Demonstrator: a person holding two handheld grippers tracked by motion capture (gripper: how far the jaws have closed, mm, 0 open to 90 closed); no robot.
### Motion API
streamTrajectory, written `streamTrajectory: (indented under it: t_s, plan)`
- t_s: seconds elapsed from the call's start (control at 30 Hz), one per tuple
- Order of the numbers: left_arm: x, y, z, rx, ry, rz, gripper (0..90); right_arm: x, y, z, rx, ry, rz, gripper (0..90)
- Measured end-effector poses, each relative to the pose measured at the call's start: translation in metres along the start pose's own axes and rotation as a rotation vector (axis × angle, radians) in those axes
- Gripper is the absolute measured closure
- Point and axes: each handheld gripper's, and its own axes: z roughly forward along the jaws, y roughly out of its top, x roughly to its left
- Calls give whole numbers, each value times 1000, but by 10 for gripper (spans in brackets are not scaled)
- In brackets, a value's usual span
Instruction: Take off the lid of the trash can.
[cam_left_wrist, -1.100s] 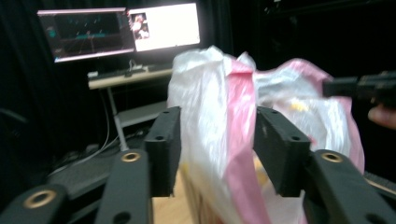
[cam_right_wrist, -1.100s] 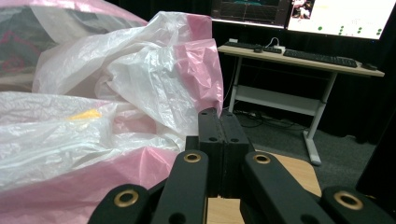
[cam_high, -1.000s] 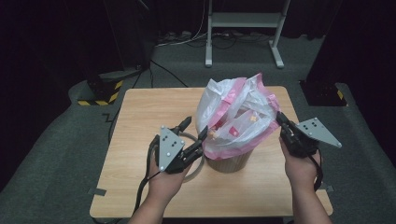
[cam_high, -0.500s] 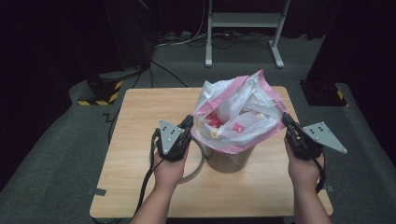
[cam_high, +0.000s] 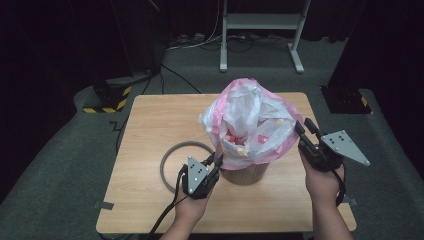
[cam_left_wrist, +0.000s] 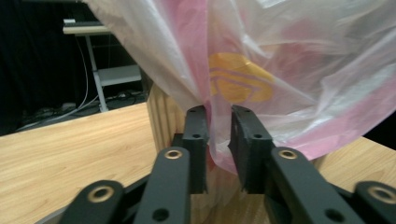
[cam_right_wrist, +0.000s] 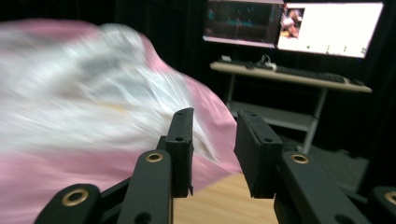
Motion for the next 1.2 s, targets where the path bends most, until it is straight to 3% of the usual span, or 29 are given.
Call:
streamTrajectory:
  t_s: [0.1, 0.23, 0.43, 0.57, 0.7, 0.8, 0.83, 0.87, 0.93, 1.0, 1.03, 1.07, 1.13, 1.2]
  plan:
    - [-2, 3, -5, -18, 32, 25, 669, 10, 10, -11, -39, 26, -2, 641]
    - [0, 11, -15, -74, 70, 16, 535, 26, 12, -14, -42, 71, -14, 617]
    - [4, 31, -24, -157, 101, 24, 458, 26, 1, -10, -6, 63, 15, 582]
    - [9, 55, -15, -189, 117, 29, 429, 26, 0, -9, -9, 61, 36, 569]
    - [16, 77, 6, -191, 153, 45, 390, 28, 0, -6, -4, 63, 41, 560]
    - [28, 82, 21, -137, 145, 7, 371, 27, -3, -1, 20, 86, 66, 553]
    - [32, 82, 24, -118, 128, -17, 408, 27, -4, 1, 32, 93, 74, 552]
    - [35, 82, 26, -112, 111, -31, 514, 28, -5, 2, 38, 96, 79, 559]
    - [39, 80, 26, -112, 137, -21, 699, 26, -6, 3, 34, 111, 95, 589]
    - [46, 77, 28, -91, 141, -41, 817, 26, -6, 3, 33, 116, 93, 630]
    - [50, 74, 29, -78, 150, -48, 849, 27, -5, 2, 31, 105, 80, 732]
    - [53, 70, 30, -70, 160, -57, 882, 27, -5, 1, 28, 79, 59, 776]
    - [58, 64, 31, -57, 166, -70, 896, 21, -6, 0, 27, 95, 83, 860]
    - [61, 55, 33, -35, 164, -81, 897, 18, -5, -2, 25, 105, 69, 893]
